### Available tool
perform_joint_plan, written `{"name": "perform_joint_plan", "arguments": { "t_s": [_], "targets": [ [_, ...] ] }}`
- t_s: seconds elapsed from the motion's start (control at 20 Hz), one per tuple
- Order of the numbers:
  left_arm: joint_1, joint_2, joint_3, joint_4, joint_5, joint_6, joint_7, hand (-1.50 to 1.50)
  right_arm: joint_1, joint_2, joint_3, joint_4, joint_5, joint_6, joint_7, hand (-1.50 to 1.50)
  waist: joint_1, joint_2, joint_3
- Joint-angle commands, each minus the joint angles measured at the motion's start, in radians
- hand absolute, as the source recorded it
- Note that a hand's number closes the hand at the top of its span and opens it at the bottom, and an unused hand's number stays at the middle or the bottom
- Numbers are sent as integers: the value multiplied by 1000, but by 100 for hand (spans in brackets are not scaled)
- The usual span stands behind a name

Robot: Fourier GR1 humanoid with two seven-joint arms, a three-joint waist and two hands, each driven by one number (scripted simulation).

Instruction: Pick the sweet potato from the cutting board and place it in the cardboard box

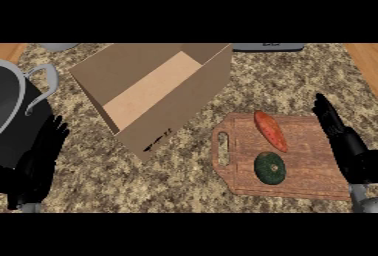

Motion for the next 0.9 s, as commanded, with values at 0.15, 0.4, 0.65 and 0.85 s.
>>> {"name": "perform_joint_plan", "arguments": {
  "t_s": [0.15,0.4,0.65,0.85],
  "targets": [
    [-60,149,5,54,-159,33,21,0,-120,-18,54,32,-202,412,-29,-150,73,13,22],
    [-87,184,-31,89,-220,28,38,0,-276,-232,170,-50,180,530,-264,-150,98,17,21],
    [-139,195,-45,122,-258,32,65,0,-218,-148,121,256,-74,805,-529,-150,88,42,26],
    [-160,183,-64,133,-285,49,89,0,-307,-194,101,392,-9,952,-728,-150,94,28,24]
  ]
}}
